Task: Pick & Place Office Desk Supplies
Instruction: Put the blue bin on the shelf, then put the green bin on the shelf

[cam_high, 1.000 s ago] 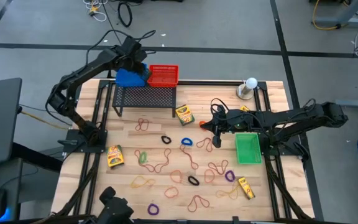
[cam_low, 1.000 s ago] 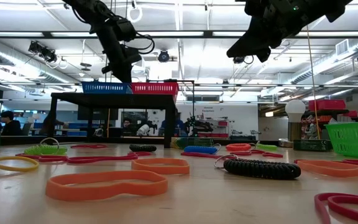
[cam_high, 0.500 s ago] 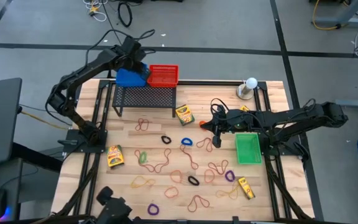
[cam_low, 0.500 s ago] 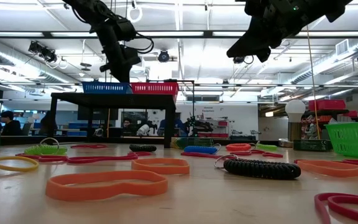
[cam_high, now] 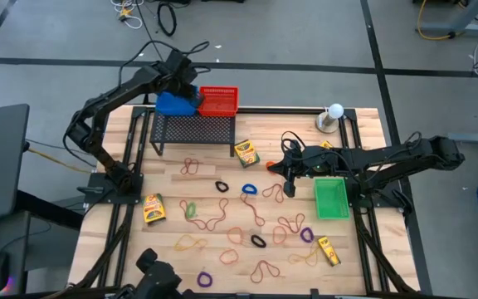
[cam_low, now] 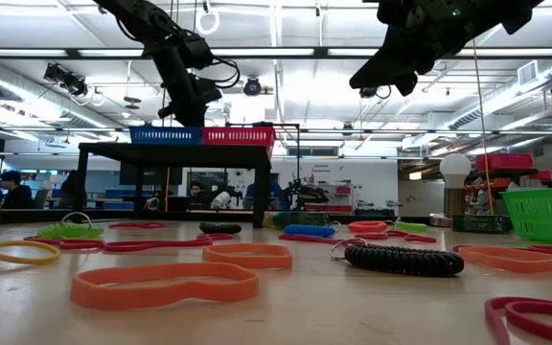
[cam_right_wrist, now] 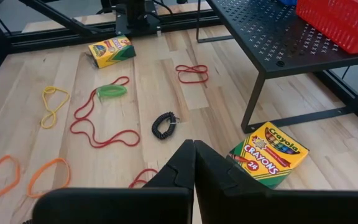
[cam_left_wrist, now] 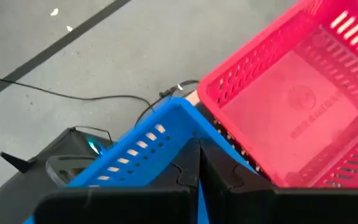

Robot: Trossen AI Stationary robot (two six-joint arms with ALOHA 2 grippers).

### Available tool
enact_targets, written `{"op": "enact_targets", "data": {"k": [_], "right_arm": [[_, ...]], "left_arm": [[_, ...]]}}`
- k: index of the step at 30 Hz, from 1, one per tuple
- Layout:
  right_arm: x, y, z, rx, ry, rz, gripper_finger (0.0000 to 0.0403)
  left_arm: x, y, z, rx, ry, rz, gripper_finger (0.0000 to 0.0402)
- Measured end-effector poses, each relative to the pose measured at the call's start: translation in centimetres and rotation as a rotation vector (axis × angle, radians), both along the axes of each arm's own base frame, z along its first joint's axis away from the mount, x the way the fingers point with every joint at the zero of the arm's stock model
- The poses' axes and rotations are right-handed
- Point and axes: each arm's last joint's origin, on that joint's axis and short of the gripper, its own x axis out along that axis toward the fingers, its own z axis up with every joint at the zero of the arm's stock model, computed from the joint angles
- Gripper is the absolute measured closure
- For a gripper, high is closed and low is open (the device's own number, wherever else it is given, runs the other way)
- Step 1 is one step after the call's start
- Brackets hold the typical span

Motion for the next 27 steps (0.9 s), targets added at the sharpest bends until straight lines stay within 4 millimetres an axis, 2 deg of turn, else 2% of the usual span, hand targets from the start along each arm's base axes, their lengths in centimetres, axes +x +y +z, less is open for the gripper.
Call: {"op": "enact_targets", "data": {"k": [6, 9, 12, 14, 16, 21, 27], "right_arm": [[0.0, 0.0, 0.0, 0.000, 0.000, -0.001, 0.0396], [0.0, 0.0, 0.0, -0.006, 0.000, -0.015, 0.0396], [-0.4, -0.3, 0.1, 0.040, 0.006, -0.052, 0.0396], [-0.8, -0.6, 0.2, 0.090, 0.020, -0.092, 0.0396], [-1.5, -0.8, 0.0, 0.121, 0.065, -0.129, 0.0399], [-3.8, -1.0, -0.5, 0.149, 0.220, -0.211, 0.0399], [-6.9, -1.1, -1.1, 0.213, 0.438, -0.170, 0.0399]], "left_arm": [[-0.3, -0.4, 0.6, 0.014, 0.001, -0.008, 0.0394], [-1.0, -1.2, 1.9, 0.042, -0.021, 0.005, 0.0394], [-2.0, -2.7, 3.7, 0.041, -0.084, 0.006, 0.0395], [-2.1, -4.3, 4.7, 0.074, -0.123, -0.025, 0.0396], [-2.1, -6.2, 4.6, 0.097, -0.161, -0.069, 0.0396], [-1.6, -11.5, 3.0, 0.132, -0.369, -0.151, 0.0396], [-0.3, -17.5, 0.9, 0.197, -0.558, -0.285, 0.0395]]}}
